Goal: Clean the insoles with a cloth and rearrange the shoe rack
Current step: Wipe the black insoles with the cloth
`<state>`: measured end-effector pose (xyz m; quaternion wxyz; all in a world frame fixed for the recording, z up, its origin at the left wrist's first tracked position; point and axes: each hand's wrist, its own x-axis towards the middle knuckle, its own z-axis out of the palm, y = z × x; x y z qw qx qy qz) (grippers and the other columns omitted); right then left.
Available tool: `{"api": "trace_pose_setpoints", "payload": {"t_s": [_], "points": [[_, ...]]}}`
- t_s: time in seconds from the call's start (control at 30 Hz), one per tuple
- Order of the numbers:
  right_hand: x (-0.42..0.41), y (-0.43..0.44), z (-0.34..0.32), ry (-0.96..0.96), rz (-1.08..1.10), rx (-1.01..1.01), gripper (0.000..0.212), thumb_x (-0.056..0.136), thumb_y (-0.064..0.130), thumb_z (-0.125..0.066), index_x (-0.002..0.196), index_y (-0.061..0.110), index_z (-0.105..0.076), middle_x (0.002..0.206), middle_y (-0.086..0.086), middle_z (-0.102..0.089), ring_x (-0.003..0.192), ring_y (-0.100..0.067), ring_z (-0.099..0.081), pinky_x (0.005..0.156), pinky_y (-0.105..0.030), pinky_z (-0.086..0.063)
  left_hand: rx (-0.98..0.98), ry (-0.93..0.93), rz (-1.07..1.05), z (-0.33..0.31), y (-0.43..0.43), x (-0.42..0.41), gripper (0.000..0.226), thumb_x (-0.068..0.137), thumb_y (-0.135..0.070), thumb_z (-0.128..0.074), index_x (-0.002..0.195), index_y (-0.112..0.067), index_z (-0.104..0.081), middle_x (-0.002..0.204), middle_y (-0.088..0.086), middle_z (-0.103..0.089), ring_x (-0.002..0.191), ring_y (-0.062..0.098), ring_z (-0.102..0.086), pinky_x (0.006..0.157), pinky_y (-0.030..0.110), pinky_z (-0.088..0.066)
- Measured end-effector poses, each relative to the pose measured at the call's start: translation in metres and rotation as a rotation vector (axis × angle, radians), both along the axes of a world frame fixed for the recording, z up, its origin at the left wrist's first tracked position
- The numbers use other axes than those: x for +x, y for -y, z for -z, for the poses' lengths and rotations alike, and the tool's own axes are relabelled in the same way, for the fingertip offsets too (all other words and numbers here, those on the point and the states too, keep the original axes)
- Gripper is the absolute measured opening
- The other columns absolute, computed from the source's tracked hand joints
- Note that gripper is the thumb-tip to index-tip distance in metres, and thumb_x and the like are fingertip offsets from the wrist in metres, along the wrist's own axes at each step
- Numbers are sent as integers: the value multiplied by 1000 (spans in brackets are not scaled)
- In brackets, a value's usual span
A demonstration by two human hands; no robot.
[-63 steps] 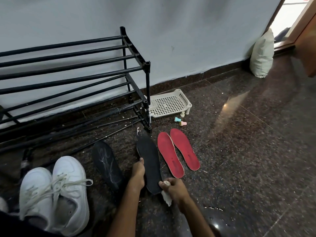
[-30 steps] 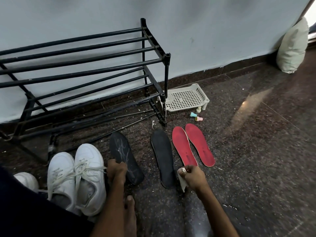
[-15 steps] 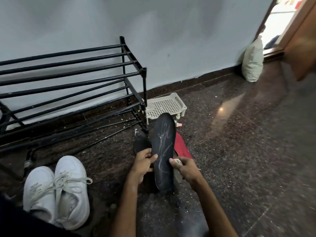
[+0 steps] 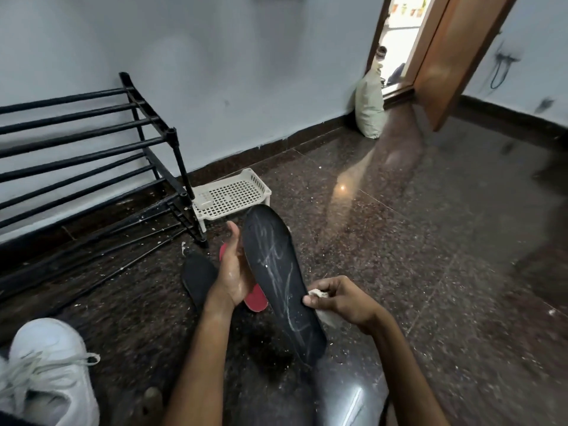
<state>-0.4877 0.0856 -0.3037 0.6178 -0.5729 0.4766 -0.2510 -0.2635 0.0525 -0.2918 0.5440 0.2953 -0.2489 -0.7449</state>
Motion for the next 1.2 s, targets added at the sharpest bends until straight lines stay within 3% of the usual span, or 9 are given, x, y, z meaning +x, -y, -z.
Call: {"api": "trace_pose_setpoints", "payload": {"t_s": [0.1,0.37,0.53,0.63,0.77,0.97,1.07,1.13,1.2], "points": [[-1,1,4,-45,88,-33,25,83,15,-75,92,-8,-71,93,-17,-72,89,-21,-66,93,-44,-51,-42,-128,68,-2,-2,-15,91,90,-77,-28,152,-10,-32,142,26,-45,121,41,-50,112,60,-29],[8,9,11,-193,152,-25,21,76,28,-80,87,10,-76,93,-9,-76,98,-29,-69,93,-51,-52,-129,-145,41,-15,-5,-24,99,87,-80,-25,146,-2,-39,125,22,-55,106,37,-57,98,54,-42],[4,13,-29,-231,355,-93,19,81,10,-77,98,7,-71,96,-9,-74,87,-26,-71,80,-47,-58,-123,-105,-46,-17,-5,-23,88,93,-72,-22,141,-3,-48,114,17,-62,100,31,-61,90,45,-50],[16,15,-74,180,450,-88,29,80,-4,-72,107,1,-63,97,-13,-70,78,-22,-69,61,-32,-59,-107,-39,-77,-15,-6,-32,82,97,-67,-21,138,-3,-51,117,18,-64,108,32,-61,95,46,-49],[58,15,-97,506,498,-79,28,79,-3,-74,100,7,-58,87,-9,-69,75,-20,-68,65,-33,-57,-105,-49,-34,-21,-10,-46,85,92,-71,-29,139,-3,-51,140,25,-51,133,38,-47,116,52,-31],[44,-3,-24,-708,503,-160,17,84,10,-66,94,14,-53,89,-1,-61,70,-12,-53,49,-19,-35,-230,-48,-83,-36,0,-35,97,86,-72,-42,145,4,-36,117,19,-56,107,33,-53,98,46,-39],[13,-14,-11,-929,515,-76,14,90,6,-58,99,10,-49,91,-4,-57,70,-13,-50,47,-19,-32,-257,-27,-119,-34,4,-30,92,90,-71,-33,143,5,-37,115,20,-56,105,34,-54,94,48,-39],[7,-5,-17,-716,561,-132,14,88,14,-65,91,15,-51,90,-4,-62,72,-16,-58,57,-29,-50,-260,-14,-126,-33,4,-32,92,91,-70,-32,142,6,-37,114,20,-57,102,32,-56,93,46,-41],[19,5,-39,-160,634,-176,20,83,13,-74,91,15,-56,97,-8,-66,85,-26,-68,70,-42,-60,-239,-17,-134,-31,3,-35,93,90,-70,-34,143,6,-37,115,20,-57,105,31,-55,97,46,-41]]}}
